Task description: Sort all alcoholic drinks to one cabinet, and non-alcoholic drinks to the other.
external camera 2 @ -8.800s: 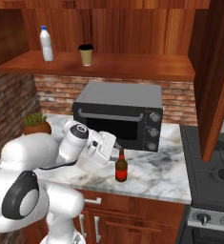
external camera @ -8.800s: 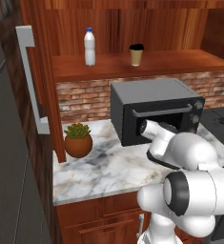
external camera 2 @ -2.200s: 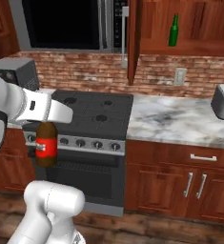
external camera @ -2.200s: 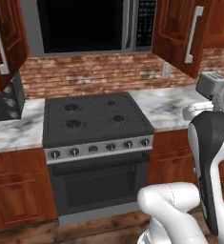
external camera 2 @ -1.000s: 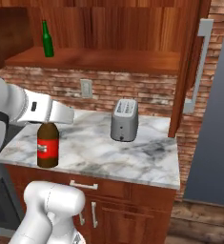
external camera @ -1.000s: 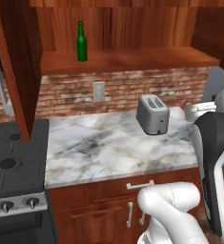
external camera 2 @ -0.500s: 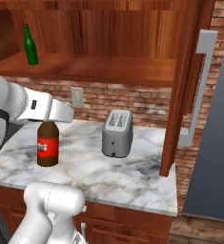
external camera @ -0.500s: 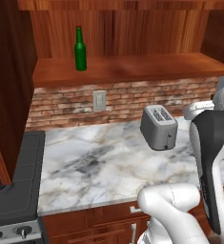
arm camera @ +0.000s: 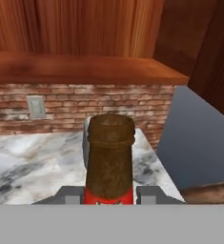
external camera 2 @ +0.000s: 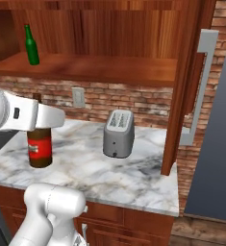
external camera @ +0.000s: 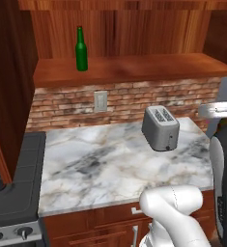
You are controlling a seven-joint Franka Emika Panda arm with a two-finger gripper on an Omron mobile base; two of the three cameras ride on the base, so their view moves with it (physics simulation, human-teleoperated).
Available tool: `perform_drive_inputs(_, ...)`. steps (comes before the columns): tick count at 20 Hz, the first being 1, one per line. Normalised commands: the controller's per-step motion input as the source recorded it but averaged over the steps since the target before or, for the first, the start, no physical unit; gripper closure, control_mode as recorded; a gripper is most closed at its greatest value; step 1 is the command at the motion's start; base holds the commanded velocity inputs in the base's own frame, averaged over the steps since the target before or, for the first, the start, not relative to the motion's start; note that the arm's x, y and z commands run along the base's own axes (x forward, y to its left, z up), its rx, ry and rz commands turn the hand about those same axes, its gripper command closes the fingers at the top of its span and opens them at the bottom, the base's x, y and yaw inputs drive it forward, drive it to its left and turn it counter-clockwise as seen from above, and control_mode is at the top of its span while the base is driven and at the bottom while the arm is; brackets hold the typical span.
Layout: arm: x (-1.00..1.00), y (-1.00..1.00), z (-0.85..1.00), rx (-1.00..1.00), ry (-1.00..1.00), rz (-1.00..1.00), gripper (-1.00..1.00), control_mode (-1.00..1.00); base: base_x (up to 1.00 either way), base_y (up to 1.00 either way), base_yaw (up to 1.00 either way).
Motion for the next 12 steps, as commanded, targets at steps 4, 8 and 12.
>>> perform_drive_inputs(4, -0.52, 0.0, 0.82, 0.01, -0.32, 0.0, 1.0, -1.0, 0.0, 0.0, 0.0)
perform_drive_inputs(8, -0.11, 0.0, 0.79, 0.0, -0.24, 0.03, 1.0, -1.0, 0.0, 0.0, 0.0)
perform_drive_inputs(12, 0.22, 0.0, 0.61, 0.02, -0.04, 0.09, 1.0, -1.0, 0.0, 0.0, 0.0)
